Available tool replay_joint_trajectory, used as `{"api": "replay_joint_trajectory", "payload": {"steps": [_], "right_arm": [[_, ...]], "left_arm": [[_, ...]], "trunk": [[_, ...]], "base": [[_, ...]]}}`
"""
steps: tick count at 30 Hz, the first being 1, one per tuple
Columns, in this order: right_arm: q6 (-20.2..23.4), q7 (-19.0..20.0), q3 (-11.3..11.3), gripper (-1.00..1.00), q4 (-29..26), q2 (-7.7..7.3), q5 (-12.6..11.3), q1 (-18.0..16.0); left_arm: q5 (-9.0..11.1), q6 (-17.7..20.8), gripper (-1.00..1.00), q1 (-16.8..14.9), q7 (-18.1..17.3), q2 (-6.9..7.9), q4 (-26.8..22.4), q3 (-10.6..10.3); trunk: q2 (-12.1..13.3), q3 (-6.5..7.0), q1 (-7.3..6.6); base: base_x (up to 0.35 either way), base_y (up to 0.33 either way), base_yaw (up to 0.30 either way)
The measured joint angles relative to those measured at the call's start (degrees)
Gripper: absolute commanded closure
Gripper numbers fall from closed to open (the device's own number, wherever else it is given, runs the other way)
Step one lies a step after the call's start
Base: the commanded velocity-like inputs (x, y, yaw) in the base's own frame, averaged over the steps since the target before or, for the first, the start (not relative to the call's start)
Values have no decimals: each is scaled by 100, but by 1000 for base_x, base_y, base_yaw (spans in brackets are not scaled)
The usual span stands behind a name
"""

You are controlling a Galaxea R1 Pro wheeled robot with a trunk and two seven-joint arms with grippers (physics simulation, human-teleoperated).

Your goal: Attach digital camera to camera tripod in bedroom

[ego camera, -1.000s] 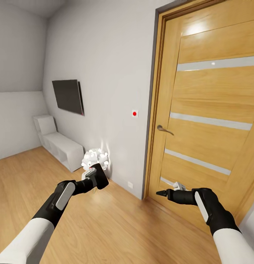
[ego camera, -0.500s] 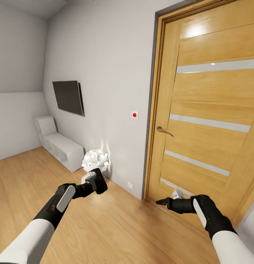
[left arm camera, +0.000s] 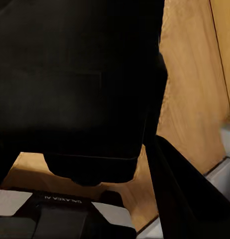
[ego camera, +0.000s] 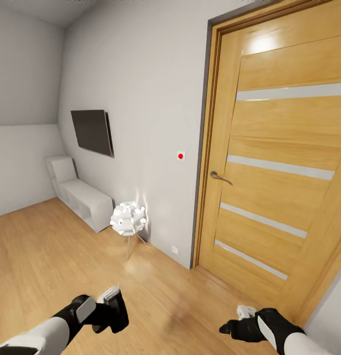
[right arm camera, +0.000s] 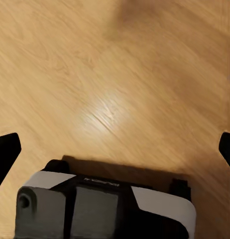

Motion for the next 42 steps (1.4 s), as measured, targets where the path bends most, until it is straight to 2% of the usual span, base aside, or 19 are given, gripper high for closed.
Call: {"api": "replay_joint_trajectory", "payload": {"steps": [1, 2, 5, 6, 7, 8, 9, 10, 11, 12, 13, 14, 16, 17, 20, 34, 42], "right_arm": [[-342, -228, 11, -100, 457, -3, 47, -12], [-518, -362, 0, -100, 646, -4, 52, -22], [-990, -805, -5, -100, 938, -4, 79, -35], [-1246, -1113, -1, -100, 1032, -4, 92, 24], [-1372, -1271, -3, -100, 1073, -3, 95, 89], [-2038, -1893, -13, -100, 1198, -4, 103, 404], [-2159, -1972, -4, -100, 1218, -3, 108, 988], [-2343, -2058, -4, -100, 1234, -3, 111, 1217], [-2427, -2091, -7, -100, 1238, -3, 109, 1312], [-2499, -2116, -5, -100, 1242, -3, 109, 1425], [-2605, -2154, -2, -100, 1250, 0, 105, 1617], [-2648, -2168, -2, -100, 1250, 1, 105, 1719], [-2762, -2205, 1, -100, 1255, 19, 106, 2090], [-2784, -2214, 1, -100, 1254, 30, 106, 2208], [-2800, -2228, 1, -100, 1255, 61, 107, 2376], [-2811, -2223, 0, -100, 1254, 87, 131, 2424], [-2823, -2221, 0, -100, 1252, 83, 133, 2421]], "left_arm": [[-121, -375, 100, -2, 0, -17, 323, -14], [-153, -548, 100, -6, -4, -25, 433, 10], [-394, -924, 100, 34, -8, -39, 620, 10], [-553, -1083, 100, 136, -5, -41, 711, 2], [-624, -1145, 100, 226, -5, -40, 741, 3], [-872, -1500, 100, 465, -7, -49, 795, 27], [-903, -1587, 100, 1000, -4, -56, 825, 34], [-962, -1782, 100, 1577, -4, -73, 843, 15], [-978, -1878, 100, 1822, -4, -87, 863, 18], [-988, -1968, 100, 1766, -4, -104, 857, 21], [-984, -2121, 100, 1838, -10, -156, 805, 32], [-1011, -2195, 100, 1999, -3, -189, 867, 26], [-1029, -2526, 100, 2420, 2, -349, 859, 28], [-1031, -2643, 100, 2503, 3, -384, 858, 26], [-1033, -2825, 100, 2621, 5, -430, 859, 26], [-1041, -2875, 100, 2649, 1, -440, 858, 24], [-1034, -2876, 100, 2649, 4, -435, 857, 22]], "trunk": [[40, 17, -22], [80, 37, -44], [200, 91, -110], [240, 108, -132], [281, 126, -154], [320, 149, -176], [361, 162, -198], [401, 179, -220], [441, 197, -242], [481, 215, -264], [521, 235, -286], [562, 252, -308], [642, 287, -353], [682, 306, -374], [803, 360, -440], [1358, 603, -747], [1360, 604, -747]], "base": [[0, 0, 0], [0, 0, 0], [0, 0, 0], [0, 0, 0], [0, 0, 0], [0, 0, 0], [0, 0, 0], [0, 0, 0], [0, 0, 0], [0, 0, 0], [0, 0, 0], [0, 0, 0], [0, 0, 0], [0, 0, 0], [0, 0, 0], [0, 0, 0], [0, 0, 0]]}}
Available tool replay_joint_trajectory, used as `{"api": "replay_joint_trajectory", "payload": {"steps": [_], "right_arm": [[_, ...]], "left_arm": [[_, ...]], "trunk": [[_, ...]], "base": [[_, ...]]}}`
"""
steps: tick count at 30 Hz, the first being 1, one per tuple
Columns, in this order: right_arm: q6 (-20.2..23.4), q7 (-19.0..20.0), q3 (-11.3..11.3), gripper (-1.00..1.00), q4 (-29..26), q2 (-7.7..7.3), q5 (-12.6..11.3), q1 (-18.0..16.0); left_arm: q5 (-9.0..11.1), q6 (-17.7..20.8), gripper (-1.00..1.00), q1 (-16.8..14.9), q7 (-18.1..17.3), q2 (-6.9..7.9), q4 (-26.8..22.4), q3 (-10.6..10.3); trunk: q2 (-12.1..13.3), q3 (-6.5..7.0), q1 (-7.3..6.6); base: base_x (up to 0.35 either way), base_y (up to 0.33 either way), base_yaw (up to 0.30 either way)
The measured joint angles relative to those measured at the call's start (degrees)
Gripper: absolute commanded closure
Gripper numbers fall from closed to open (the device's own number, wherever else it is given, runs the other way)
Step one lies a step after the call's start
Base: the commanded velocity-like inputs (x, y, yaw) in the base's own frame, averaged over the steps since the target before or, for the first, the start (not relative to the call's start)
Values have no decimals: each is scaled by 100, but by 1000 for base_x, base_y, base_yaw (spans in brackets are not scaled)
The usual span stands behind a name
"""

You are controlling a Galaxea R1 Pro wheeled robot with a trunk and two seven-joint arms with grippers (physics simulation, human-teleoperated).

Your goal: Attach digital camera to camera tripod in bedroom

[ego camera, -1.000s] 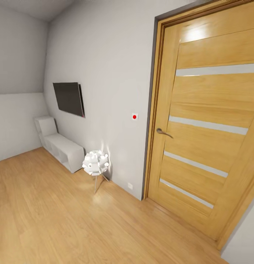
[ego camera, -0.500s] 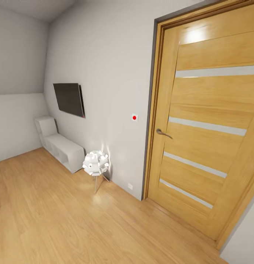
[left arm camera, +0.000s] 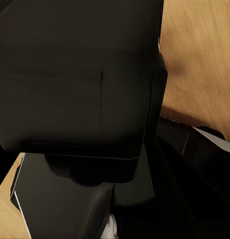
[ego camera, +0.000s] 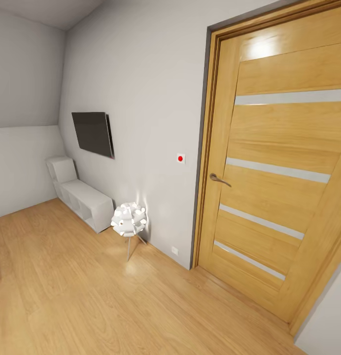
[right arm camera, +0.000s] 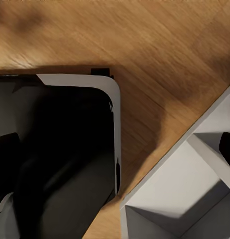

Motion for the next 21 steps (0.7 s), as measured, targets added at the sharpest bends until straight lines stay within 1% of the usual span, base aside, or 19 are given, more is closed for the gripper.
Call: {"api": "replay_joint_trajectory", "payload": {"steps": [11, 21], "right_arm": [[42, 61, 2, -100, -6, -19, 15, 1], [22, 12, -11, -100, -7, 60, 16, -2]], "left_arm": [[1, 5, 100, 0, 0, 14, 0, 3], [1, 2, 100, 0, 0, 21, 0, 2]], "trunk": [[0, 0, 0], [0, 1, 0]], "base": [[0, 0, 0], [0, 0, 9]]}}
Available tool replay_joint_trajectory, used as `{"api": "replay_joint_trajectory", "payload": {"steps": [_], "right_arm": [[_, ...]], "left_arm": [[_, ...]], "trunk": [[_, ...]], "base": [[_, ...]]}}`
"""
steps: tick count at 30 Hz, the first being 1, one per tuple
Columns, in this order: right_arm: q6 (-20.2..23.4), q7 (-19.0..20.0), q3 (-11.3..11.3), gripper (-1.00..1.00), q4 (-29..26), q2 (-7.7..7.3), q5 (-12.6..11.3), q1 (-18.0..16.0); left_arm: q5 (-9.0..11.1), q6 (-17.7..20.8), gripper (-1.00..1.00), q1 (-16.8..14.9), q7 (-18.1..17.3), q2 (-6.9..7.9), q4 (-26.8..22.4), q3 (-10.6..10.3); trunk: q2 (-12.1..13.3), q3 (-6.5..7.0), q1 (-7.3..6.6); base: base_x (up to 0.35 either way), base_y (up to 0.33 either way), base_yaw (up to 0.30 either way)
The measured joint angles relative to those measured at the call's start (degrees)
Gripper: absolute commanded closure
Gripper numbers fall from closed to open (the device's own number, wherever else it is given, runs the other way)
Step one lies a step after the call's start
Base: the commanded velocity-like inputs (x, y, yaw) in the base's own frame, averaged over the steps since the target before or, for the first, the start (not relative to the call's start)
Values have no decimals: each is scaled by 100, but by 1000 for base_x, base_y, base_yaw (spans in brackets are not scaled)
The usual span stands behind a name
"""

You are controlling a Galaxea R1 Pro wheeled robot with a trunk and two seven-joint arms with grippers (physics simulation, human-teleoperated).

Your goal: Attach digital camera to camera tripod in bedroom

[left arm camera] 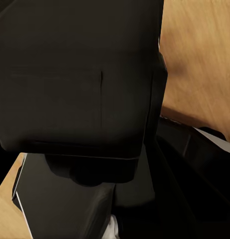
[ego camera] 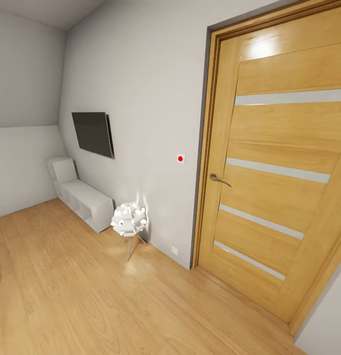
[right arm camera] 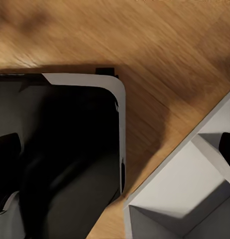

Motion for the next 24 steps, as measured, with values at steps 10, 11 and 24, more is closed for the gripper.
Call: {"api": "replay_joint_trajectory", "payload": {"steps": [10, 11, 24], "right_arm": [[-11, -8, 10, -100, 0, 2, 24, -1], [-9, -6, 10, -100, 0, 2, 20, 0], [-9, -7, 26, -100, 1, -4, 26, 0]], "left_arm": [[0, -17, 100, 0, -1, -15, 0, -2], [0, -17, 100, 0, 0, -16, 0, -2], [38, -62, 100, 0, -2, -19, -3, 3]], "trunk": [[0, 23, 0], [0, 24, 0], [0, 26, 0]], "base": [[0, 0, 101], [0, 0, 26], [0, 0, 180]]}}
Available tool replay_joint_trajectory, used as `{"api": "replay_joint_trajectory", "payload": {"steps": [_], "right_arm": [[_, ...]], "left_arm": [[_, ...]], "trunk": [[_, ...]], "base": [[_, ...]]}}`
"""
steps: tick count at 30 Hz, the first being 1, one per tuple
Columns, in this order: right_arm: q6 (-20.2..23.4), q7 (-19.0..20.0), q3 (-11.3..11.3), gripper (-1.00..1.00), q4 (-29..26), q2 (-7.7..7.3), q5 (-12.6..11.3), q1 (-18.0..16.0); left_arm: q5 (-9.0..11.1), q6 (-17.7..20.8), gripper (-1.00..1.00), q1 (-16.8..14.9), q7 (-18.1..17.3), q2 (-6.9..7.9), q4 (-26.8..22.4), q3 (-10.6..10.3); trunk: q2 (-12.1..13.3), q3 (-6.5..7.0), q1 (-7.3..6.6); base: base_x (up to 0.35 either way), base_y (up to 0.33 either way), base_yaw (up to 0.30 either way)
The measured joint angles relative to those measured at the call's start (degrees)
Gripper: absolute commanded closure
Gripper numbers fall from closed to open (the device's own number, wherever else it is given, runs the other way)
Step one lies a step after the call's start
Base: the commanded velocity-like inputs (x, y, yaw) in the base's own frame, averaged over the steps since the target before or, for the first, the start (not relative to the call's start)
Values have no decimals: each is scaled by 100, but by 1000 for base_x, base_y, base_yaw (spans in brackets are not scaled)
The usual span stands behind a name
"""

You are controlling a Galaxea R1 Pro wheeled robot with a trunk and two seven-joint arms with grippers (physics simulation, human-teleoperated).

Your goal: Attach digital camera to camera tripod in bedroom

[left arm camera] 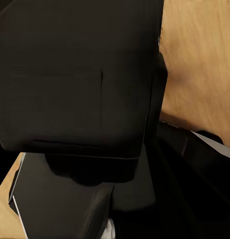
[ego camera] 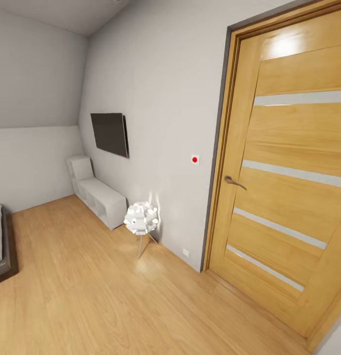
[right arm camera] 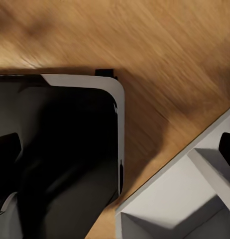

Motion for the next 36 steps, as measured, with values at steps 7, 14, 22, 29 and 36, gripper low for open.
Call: {"api": "replay_joint_trajectory", "payload": {"steps": [7, 14, 22, 29, 36], "right_arm": [[-5, -1, -3, -100, 0, -1, 1, 1], [-7, -6, -6, -100, 0, -1, -2, 1], [-12, -9, -7, -100, -1, -1, -2, -1], [-25, -9, -7, -100, -18, -17, 1, -1], [-31, -2, -7, -100, -26, -19, 2, -1]], "left_arm": [[16, -8, 100, 0, 0, 18, -5, 7], [31, -145, 100, 0, 6, 20, -6, 14], [61, -704, 100, 2, 365, -1, 2, 24], [70, -754, 100, 1, 468, -4, 5, 24], [76, -762, 100, 1, 486, 5, -1, 30]], "trunk": [[0, 0, 0], [0, 0, 0], [0, 0, 0], [0, 0, 0], [0, 0, 0]], "base": [[0, 0, 271], [0, 0, 274], [0, 0, 274], [0, 0, 274], [0, 0, 274]]}}
